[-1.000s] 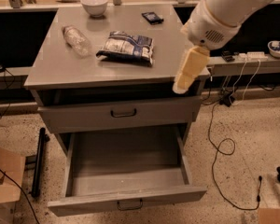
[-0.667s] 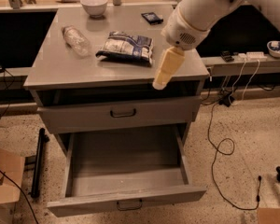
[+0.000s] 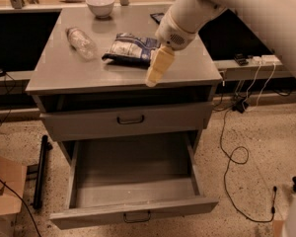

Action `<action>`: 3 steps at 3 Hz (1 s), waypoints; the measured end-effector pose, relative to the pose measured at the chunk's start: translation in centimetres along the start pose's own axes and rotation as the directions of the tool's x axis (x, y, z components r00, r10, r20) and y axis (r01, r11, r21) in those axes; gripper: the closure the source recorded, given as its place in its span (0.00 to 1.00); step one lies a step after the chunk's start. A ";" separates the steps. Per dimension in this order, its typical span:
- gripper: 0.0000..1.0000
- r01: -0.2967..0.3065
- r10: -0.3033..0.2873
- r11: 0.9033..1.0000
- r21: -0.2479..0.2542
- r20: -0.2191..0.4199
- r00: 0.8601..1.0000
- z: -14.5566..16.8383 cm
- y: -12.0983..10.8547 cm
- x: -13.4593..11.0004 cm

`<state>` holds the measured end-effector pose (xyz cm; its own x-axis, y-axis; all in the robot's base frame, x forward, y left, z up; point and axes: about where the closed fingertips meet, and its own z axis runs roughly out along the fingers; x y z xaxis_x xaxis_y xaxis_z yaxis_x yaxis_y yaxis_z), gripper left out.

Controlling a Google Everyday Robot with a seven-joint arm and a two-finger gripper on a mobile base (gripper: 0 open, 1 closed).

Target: Place blue chip bag into middle drawer

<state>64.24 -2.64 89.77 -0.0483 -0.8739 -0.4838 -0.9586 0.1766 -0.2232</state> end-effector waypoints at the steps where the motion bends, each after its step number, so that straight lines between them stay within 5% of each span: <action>1: 0.00 -0.015 0.016 1.000 -0.019 0.018 1.000 2.7 -2.0 -1.1; 3: 0.00 -0.062 0.065 0.997 -0.048 0.062 0.996 7.0 -5.5 -2.0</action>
Offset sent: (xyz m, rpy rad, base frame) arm 0.0891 0.0468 -0.0356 0.0916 0.0621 -0.0137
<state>71.57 1.33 86.02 -0.0929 -0.8308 -0.5487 -0.9662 0.2084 -0.1519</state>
